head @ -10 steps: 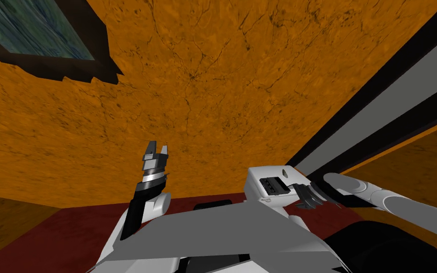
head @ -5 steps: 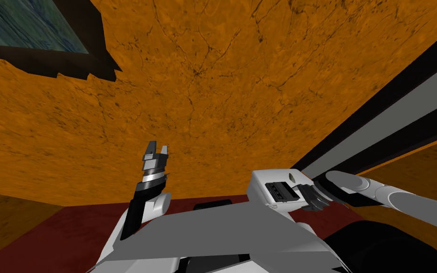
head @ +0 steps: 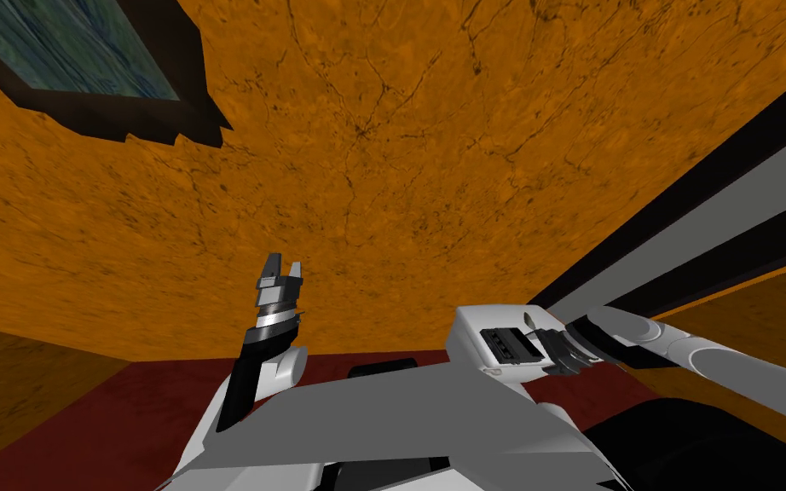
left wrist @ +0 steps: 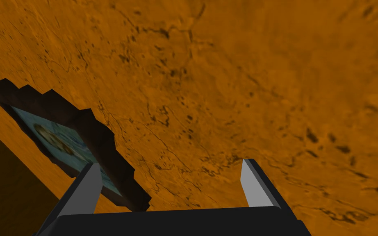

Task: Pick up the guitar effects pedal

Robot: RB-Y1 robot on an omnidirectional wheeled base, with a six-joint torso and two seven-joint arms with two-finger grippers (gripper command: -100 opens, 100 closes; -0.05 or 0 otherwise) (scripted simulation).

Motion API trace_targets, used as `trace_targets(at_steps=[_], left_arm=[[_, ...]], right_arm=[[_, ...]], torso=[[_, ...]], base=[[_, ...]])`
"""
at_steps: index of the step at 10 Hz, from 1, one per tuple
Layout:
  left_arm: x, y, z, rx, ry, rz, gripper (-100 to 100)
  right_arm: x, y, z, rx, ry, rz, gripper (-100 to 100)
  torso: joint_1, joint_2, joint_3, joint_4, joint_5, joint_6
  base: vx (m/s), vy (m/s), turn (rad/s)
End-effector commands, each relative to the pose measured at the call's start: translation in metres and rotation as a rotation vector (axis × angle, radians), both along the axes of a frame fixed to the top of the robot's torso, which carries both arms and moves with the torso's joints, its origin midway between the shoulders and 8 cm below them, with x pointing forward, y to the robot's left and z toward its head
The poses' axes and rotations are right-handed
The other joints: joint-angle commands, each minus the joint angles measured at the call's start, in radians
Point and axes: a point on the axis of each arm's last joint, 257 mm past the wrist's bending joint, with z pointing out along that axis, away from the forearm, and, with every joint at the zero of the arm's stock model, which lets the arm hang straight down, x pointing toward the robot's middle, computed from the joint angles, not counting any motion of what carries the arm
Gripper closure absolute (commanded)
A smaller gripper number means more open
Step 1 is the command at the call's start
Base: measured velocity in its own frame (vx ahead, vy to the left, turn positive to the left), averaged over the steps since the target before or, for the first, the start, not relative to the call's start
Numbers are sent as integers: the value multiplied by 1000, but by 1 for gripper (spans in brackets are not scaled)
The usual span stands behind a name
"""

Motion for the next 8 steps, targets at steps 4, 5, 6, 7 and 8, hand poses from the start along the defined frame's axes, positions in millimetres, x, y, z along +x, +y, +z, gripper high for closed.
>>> trace_targets(at_steps=[4, 5, 6, 7, 8], left_arm=[[0, 0, 0, 0, 0, 0, 0], [0, 0, 0, 0, 0, 0, 0], [0, 0, 0, 0, 0, 0, 0], [0, 0, 0, 0, 0, 0, 0], [0, 0, 0, 0, 0, 0, 0]], right_arm=[[-3, -13, -5, -9, 6, -11, -100], [-4, -15, -8, -5, 7, -19, -100], [-2, -13, -12, 10, 1, -26, -100], [-5, -16, -12, 0, 12, -27, -100], [-7, -16, -17, 9, 15, -37, -100]], torso=[[0, 0, 0, 0, 0, 0], [0, 0, 0, 0, 0, 0], [-1, 0, 0, 0, 0, 0], [0, 0, 0, 0, 0, 0], [-1, 0, 0, 0, 0, 0]], base=[[-19, 22, 27], [-13, 13, 26], [-19, 18, 58], [-16, 16, 18], [-17, 18, 20]])
